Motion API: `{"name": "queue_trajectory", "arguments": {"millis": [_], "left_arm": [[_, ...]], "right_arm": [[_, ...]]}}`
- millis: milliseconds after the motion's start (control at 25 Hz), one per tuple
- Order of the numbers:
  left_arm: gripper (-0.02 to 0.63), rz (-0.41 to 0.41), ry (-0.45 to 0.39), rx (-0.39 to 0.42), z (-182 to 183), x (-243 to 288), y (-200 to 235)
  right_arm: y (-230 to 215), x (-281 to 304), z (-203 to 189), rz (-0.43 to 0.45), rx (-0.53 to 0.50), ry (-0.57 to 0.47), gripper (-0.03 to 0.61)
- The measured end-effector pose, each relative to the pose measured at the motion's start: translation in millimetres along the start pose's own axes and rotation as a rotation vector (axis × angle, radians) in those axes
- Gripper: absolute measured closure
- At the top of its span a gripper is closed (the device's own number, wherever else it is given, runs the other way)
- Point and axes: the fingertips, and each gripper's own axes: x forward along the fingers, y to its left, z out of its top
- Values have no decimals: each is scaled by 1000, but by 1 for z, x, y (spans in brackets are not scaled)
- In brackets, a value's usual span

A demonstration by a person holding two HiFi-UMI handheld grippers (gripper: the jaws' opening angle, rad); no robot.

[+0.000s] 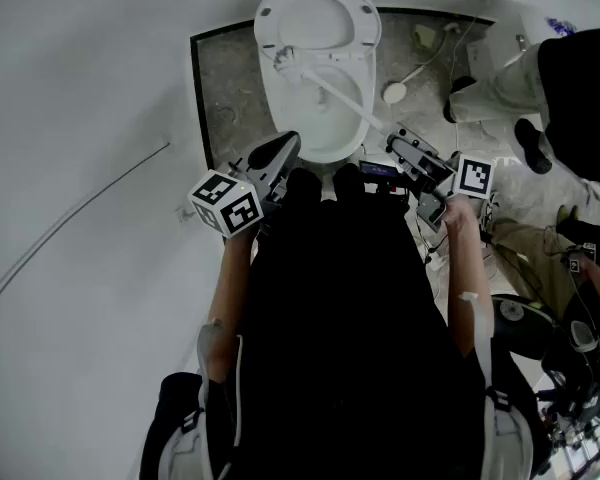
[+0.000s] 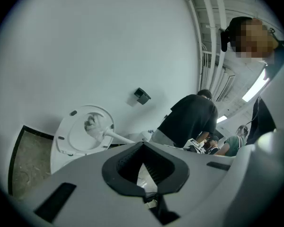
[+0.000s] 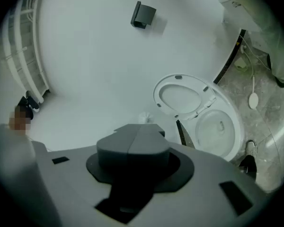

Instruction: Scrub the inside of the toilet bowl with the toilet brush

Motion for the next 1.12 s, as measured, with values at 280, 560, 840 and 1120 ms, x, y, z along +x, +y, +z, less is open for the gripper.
{"name": "queue_trajectory", "arguments": {"millis": [280,560,840,1120], "left_arm": [[604,-1,3,5,3,-1,-2],[604,2,0,3,5,-3,-3],[604,2,12,-14,-2,-6,-1],[604,26,40,-42,-13,-4,-3]], "right_arm": [[1,1,1,-9,8,2,419],[-2,0,0,-36,24,6,419],[-7,2,-4,-80,-48,18,419],[-17,-6,-11,-106,-29,35,419]]}}
